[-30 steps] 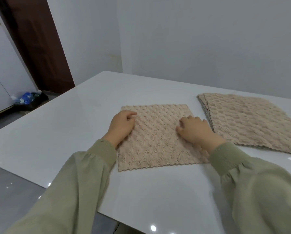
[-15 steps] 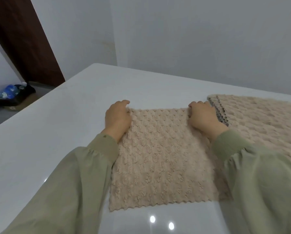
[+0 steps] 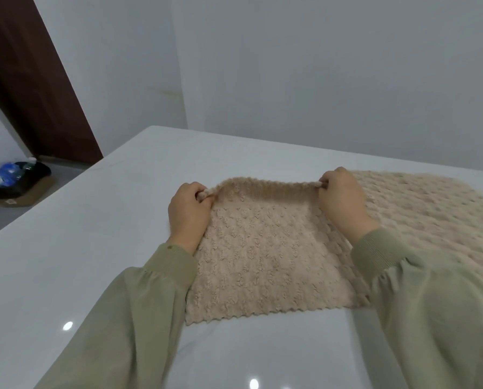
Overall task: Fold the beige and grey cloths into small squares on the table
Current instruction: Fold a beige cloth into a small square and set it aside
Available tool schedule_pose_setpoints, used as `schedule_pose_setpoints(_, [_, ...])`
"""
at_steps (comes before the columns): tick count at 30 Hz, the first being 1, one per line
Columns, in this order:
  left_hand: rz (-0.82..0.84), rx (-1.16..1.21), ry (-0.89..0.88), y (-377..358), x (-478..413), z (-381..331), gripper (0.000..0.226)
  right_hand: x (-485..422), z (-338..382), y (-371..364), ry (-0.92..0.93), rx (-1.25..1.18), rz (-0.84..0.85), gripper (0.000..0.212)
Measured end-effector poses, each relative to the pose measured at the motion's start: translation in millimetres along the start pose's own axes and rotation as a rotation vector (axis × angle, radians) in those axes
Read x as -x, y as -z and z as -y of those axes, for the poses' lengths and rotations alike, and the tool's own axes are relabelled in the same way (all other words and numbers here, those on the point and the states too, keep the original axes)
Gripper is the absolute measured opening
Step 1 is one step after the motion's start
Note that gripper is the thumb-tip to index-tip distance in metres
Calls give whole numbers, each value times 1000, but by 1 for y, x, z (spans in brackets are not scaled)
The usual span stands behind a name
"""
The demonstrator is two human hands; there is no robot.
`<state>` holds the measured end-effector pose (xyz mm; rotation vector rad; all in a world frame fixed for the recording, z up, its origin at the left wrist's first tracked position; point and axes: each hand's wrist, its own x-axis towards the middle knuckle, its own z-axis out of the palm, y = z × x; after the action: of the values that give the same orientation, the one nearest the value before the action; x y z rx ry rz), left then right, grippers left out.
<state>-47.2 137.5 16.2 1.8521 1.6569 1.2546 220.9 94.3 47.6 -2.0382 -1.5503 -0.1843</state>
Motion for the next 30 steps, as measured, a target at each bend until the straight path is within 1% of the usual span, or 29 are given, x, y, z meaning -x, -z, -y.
schedule_pose_setpoints(3, [-27, -30, -104, 10, 24, -4, 11, 32, -2, 9, -10, -115, -70, 17])
schedule_pose_setpoints(6, [-73, -60, -157, 23, 49, -7, 15, 69, -3, 12, -63, -202, -149, 19])
schedule_pose_setpoints(10, [-74, -38, -100, 38, 72, -4, 22, 102, -9, 19, -143, -351, -281, 17])
schedule_pose_setpoints(12, [-93, 6, -46, 44, 79, -4, 21, 108, -11, 24, -103, -362, -332, 17])
schedule_pose_setpoints(14, [-125, 36, -8, 49, 85, -4, 19, 115, -12, 27, -78, -328, -310, 17])
schedule_pose_setpoints(16, [-148, 65, 16, 55, 93, -7, 16, 123, -13, 31, -98, -310, -282, 19])
schedule_pose_setpoints(19, [-108, 173, 68, 61, 109, -15, 18, 137, -17, 37, -100, -323, -232, 22])
schedule_pose_setpoints(22, [-52, 326, 153, 68, 129, -29, 27, 154, -19, 44, -113, -434, -151, 24])
schedule_pose_setpoints(23, [-40, 297, 138, 69, 135, -32, 28, 159, -20, 47, -111, -442, -111, 24])
schedule_pose_setpoints(25, [25, 154, 78, 69, 145, -36, 26, 166, -23, 52, -71, -397, -10, 24])
schedule_pose_setpoints(27, [169, -15, -8, 65, 152, -37, 22, 171, -29, 55, 7, -273, 96, 27])
schedule_pose_setpoints(28, [248, -150, -67, 61, 153, -34, 29, 172, -31, 53, 45, -163, 152, 32])
schedule_pose_setpoints(30, [374, -415, -163, 51, 152, -28, 54, 173, -33, 52, 92, 86, 247, 40])
